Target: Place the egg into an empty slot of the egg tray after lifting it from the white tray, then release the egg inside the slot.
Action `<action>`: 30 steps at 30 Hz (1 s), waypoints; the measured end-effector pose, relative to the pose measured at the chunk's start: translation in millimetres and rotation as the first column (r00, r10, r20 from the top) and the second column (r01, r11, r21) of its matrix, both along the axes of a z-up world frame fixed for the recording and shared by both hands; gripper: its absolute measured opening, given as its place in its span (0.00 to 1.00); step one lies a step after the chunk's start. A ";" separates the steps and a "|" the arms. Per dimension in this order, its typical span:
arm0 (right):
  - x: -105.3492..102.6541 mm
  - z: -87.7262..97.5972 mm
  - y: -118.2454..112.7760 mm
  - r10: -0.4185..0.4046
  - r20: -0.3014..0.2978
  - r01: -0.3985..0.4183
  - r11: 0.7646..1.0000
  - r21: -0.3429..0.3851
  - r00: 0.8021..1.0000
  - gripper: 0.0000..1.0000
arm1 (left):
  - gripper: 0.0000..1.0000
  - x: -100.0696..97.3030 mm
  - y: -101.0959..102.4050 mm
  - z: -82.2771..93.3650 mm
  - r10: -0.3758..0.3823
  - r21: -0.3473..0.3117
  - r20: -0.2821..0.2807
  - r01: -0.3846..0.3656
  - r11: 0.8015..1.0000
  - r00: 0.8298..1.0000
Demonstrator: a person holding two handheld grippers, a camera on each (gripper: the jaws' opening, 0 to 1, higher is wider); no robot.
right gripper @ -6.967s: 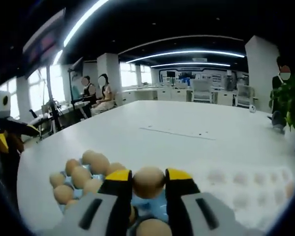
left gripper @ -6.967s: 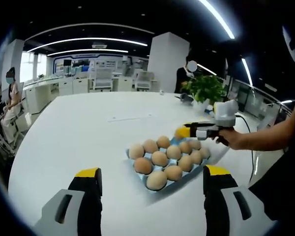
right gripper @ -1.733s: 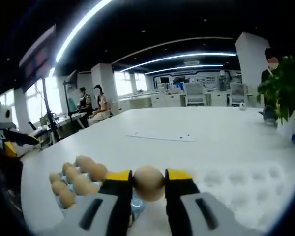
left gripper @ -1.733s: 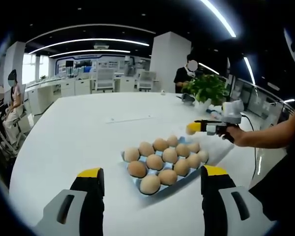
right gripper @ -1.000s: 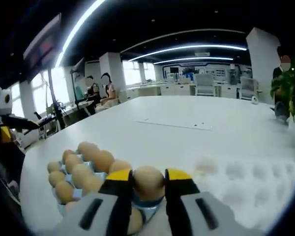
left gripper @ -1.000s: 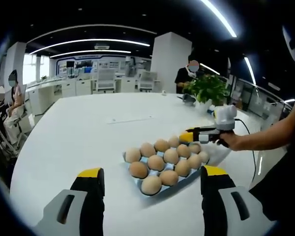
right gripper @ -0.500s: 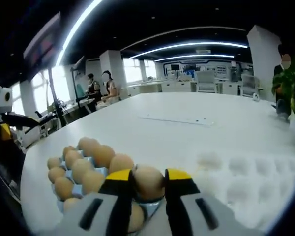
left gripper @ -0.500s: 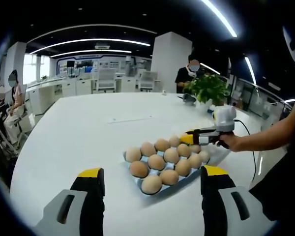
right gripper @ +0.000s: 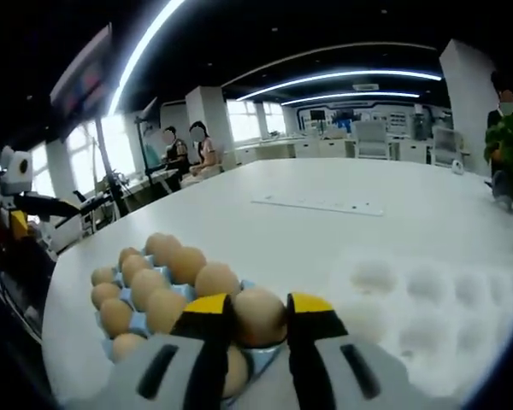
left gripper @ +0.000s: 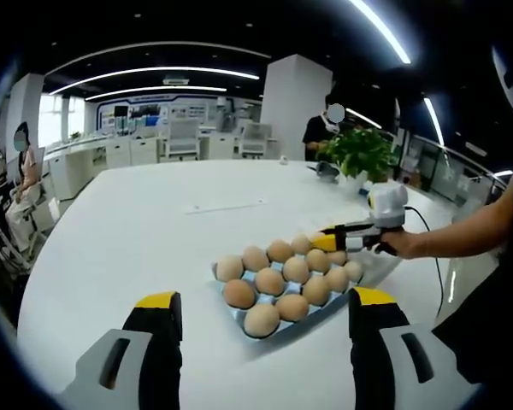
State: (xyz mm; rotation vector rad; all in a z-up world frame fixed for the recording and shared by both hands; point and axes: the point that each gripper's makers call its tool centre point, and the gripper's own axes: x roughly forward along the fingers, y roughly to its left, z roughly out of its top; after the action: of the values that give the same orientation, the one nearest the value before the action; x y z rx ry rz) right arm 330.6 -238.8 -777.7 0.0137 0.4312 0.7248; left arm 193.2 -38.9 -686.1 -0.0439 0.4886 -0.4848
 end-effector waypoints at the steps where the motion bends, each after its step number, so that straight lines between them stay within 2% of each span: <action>1: 0.3 -0.1 -0.2 0.002 0.001 -0.002 1.000 0.003 1.000 0.26 | 0.81 -0.2 0.0 -0.2 0.000 0.001 0.000 0.000 1.000 1.000; 6: -0.1 1.9 -1.2 0.037 0.013 -0.038 0.999 0.020 0.999 0.25 | 0.81 -1.3 -1.0 -3.1 -0.004 0.001 -0.004 0.004 1.000 1.000; 8: -1.5 3.7 -4.0 0.038 0.015 -0.038 0.999 0.027 0.999 0.28 | 0.81 -1.3 -0.7 -4.7 -0.005 0.004 -0.005 0.005 1.000 1.000; 10: -4.6 11.5 -3.7 0.027 0.005 -0.027 0.995 0.100 1.000 0.38 | 0.81 -1.6 -0.7 -6.6 -0.006 0.003 -0.007 0.006 1.000 1.000; 12: -10.0 20.4 -9.9 0.023 0.047 -0.028 0.995 0.100 0.999 0.49 | 0.81 -2.0 -0.5 -8.8 -0.006 0.007 -0.013 0.006 1.000 1.000; 15: -25.6 31.1 -13.6 0.041 0.086 -0.048 0.995 0.087 0.996 0.54 | 0.81 -3.0 -2.5 -10.4 -0.009 0.000 -0.015 0.009 1.000 1.000; 19: -48.6 49.0 -19.4 0.023 0.177 -0.039 0.995 0.088 0.984 0.78 | 0.83 -4.8 -6.9 -11.4 -0.022 -0.001 -0.014 0.022 1.000 1.000; 21: -59.5 49.0 -23.1 0.003 0.166 -0.015 0.997 0.072 0.986 0.88 | 0.85 -4.8 -7.7 -10.8 -0.022 0.000 -0.007 0.022 1.000 1.000; 26: -85.0 57.5 -28.7 -0.045 0.153 0.031 0.995 0.095 0.987 0.91 | 0.90 -8.7 -8.4 -5.4 -0.036 0.024 0.026 0.035 0.999 0.999; 30: -105.4 73.5 -26.5 -0.067 0.194 0.047 0.993 0.106 0.979 0.93 | 0.98 -13.7 -7.7 3.6 -0.034 -0.007 0.057 0.035 0.999 0.998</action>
State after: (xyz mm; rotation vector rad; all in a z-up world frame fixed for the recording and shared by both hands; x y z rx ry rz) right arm 225.2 -265.3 -704.2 0.0484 0.2032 0.6830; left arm 179.5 -46.6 -682.5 -0.0297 0.4322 -0.5206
